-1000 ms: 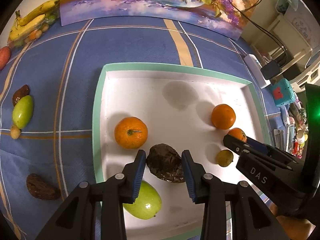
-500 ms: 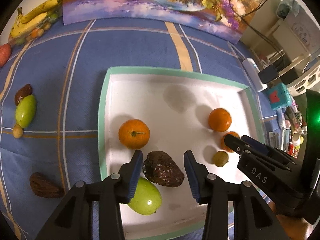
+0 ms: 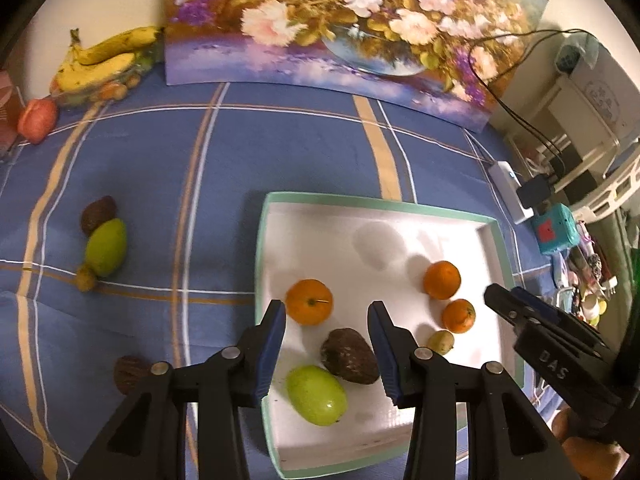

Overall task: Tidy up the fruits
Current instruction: 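Open the right tool to set the orange in the tray while the left tool releases the brown fruit, then withdraw both open tools from the tray toward the remaining fruits, then grasp the large dark brown dried fruit with the right tool, then close the left tool on a small brown round fruit while the right tool holds the dried fruit, then carry the small fruit in the left tool over the tray while the right tool carries the dried fruit, then open the left tool to drop the small fruit while the right tool releases the dried fruit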

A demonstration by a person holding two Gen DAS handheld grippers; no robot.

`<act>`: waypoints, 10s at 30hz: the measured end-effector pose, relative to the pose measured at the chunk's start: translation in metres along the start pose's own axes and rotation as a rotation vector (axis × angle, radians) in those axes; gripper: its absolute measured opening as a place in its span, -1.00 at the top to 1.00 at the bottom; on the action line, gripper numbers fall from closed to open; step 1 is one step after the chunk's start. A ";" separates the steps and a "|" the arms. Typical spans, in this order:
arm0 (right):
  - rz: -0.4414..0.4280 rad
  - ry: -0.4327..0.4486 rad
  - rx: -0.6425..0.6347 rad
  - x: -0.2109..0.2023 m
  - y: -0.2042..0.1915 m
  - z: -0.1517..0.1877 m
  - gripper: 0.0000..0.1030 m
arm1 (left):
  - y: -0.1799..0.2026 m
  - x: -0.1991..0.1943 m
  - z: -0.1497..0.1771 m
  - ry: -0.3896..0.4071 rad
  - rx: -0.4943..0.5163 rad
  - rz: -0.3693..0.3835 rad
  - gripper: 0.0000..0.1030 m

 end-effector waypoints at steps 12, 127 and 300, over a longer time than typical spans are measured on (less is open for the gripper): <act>0.001 0.008 -0.013 -0.005 -0.005 0.003 0.26 | -0.016 -0.004 0.001 0.003 -0.034 -0.019 0.10; -0.205 -0.073 -0.435 0.030 -0.247 0.060 -0.86 | -0.257 -0.040 0.042 -0.058 -0.370 -0.316 -1.00; -0.050 -0.045 0.102 0.080 0.005 -0.051 -0.04 | 0.002 0.066 -0.052 -0.066 0.144 -0.028 0.59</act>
Point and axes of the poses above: each gripper's, at about its wrist camera, not at the fingertips, and x roughly the way its jaws point, y to its right, z to its underside, the point moved 3 cm from there along x, roughly the way its jaws point, and after that the axes turned 10 degrees about -y, right-handed, at the moved point
